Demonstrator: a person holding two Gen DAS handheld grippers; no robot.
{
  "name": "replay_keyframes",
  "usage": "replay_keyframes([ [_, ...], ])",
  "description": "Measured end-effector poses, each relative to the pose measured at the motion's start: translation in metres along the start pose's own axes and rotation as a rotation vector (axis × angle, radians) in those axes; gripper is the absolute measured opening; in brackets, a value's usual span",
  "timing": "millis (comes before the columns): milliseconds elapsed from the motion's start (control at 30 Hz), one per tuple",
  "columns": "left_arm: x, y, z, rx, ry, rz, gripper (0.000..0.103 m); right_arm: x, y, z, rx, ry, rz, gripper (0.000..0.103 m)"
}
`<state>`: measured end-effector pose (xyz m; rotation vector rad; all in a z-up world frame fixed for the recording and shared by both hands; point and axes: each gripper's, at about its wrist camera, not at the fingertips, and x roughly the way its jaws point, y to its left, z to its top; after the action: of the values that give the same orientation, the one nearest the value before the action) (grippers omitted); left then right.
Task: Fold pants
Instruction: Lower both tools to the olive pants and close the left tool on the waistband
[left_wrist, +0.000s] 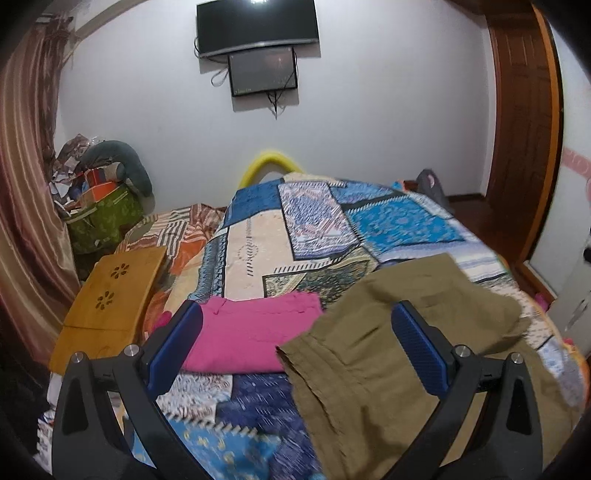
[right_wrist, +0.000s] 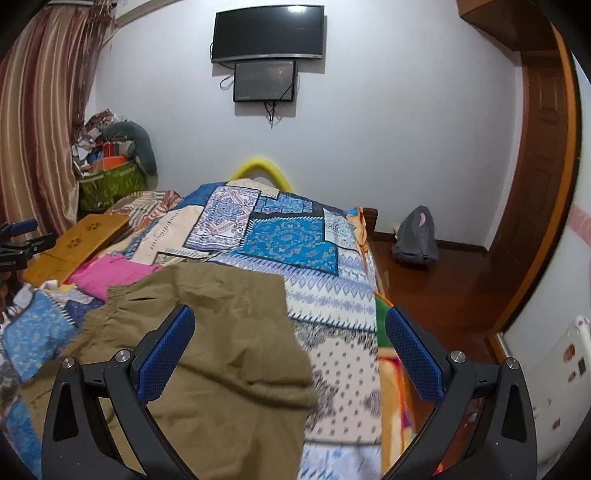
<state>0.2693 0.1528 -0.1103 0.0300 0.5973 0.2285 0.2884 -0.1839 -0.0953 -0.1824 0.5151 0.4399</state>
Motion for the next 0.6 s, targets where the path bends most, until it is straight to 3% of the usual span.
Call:
replay_keyframes([
  [200,0.073,0.012,-0.015,-0.013,0.148,-0.003,0.103,0.055,-0.009,0.014,0.000,0.027,0.021,0.103],
  [433,0.135,0.010,-0.044,0.006,0.226,-0.009,0.102,0.125,-0.004,0.015,-0.031,0.106,0.013,0.101],
  [600,0.164,0.013,-0.061,0.017,0.278,-0.016,0.089,0.173,-0.003,0.013,-0.044,0.178,0.040,0.101],
])
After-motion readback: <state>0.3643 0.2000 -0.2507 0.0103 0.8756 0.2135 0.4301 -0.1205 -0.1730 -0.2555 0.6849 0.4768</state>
